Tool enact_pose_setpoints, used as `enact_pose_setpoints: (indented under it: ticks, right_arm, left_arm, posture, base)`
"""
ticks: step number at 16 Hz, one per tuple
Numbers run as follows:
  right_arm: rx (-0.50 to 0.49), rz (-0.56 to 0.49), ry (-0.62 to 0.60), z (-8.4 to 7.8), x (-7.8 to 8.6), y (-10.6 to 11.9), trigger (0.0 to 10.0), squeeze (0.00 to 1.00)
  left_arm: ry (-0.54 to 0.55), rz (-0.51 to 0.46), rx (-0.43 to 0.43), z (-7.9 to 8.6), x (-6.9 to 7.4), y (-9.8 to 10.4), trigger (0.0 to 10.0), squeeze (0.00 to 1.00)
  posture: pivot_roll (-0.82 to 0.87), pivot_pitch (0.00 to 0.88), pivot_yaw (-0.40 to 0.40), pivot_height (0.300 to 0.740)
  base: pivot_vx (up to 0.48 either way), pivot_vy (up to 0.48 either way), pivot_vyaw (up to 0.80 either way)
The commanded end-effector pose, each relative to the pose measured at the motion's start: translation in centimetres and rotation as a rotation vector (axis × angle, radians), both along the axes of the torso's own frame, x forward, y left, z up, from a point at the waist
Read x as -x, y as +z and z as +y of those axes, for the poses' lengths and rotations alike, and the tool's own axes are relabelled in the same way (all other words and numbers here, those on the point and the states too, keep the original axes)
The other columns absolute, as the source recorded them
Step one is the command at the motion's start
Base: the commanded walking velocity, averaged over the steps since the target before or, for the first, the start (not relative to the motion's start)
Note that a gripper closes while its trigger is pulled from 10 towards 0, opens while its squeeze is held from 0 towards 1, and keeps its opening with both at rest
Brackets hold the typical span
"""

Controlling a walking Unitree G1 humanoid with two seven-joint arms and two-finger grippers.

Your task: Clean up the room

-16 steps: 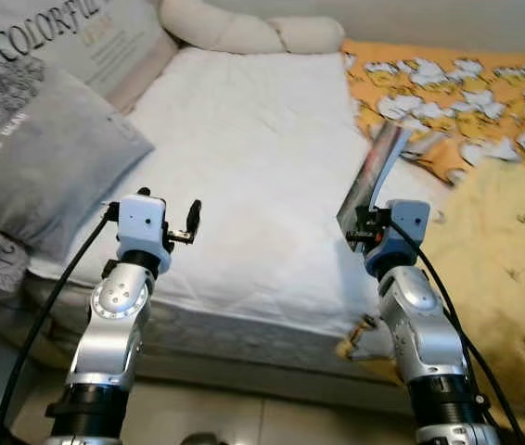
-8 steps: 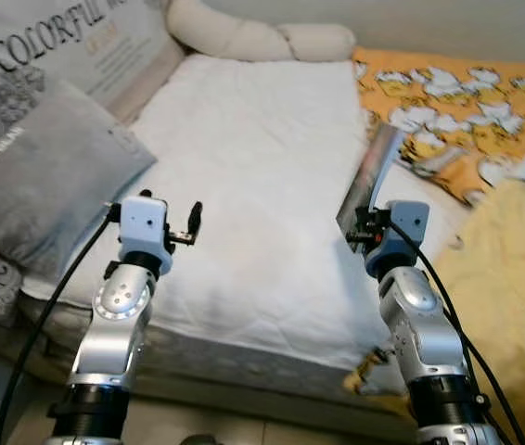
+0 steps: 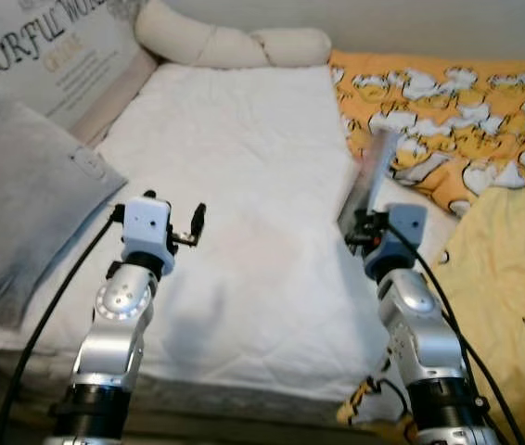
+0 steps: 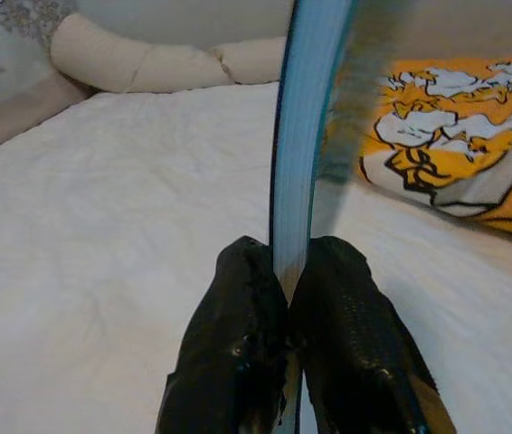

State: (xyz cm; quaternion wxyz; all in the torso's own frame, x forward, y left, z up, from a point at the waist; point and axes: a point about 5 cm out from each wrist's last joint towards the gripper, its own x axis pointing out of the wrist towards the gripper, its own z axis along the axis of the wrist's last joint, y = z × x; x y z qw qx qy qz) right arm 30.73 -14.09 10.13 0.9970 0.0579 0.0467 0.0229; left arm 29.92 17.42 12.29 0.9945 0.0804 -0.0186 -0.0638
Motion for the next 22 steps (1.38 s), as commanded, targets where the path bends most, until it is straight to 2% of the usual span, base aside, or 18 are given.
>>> enact_pose_setpoints:
  ticks: [1, 5, 18, 22]
  right_arm:
    - [-0.006, -0.057, 0.05, 1.42, -0.27, 1.21, 10.0, 0.0]
    - [-0.01, -0.046, 0.048, 1.43, -0.13, 0.95, 10.0, 0.0]
    - [-0.022, -0.038, 0.038, 1.54, -0.13, 0.76, 10.0, 0.0]
    - [-0.029, -0.034, 0.033, 1.52, -0.15, 0.69, 10.0, 0.0]
  left_arm:
    - [0.015, -0.007, -0.002, 0.64, -0.03, 0.28, 10.0, 0.0]
    - [0.017, -0.005, -0.005, 0.63, 0.02, 0.15, 10.0, 0.0]
    - [0.011, -0.002, -0.014, 0.79, -0.17, 0.25, 10.0, 0.0]
    - [0.007, -0.004, -0.017, 0.78, -0.36, 0.42, 10.0, 0.0]
  posture:
    - [0.05, 0.0, 0.006, 0.74]
    - [0.04, 0.0, 0.01, 0.74]
    - [0.05, 0.0, 0.02, 0.74]
    - [0.05, 0.0, 0.025, 0.74]
  base:
    - [0.386, 0.0, 0.0]
    - [0.0, 0.0, 0.0]
    - [0.0, 0.4, 0.0]
    - [0.0, 0.409, -0.8]
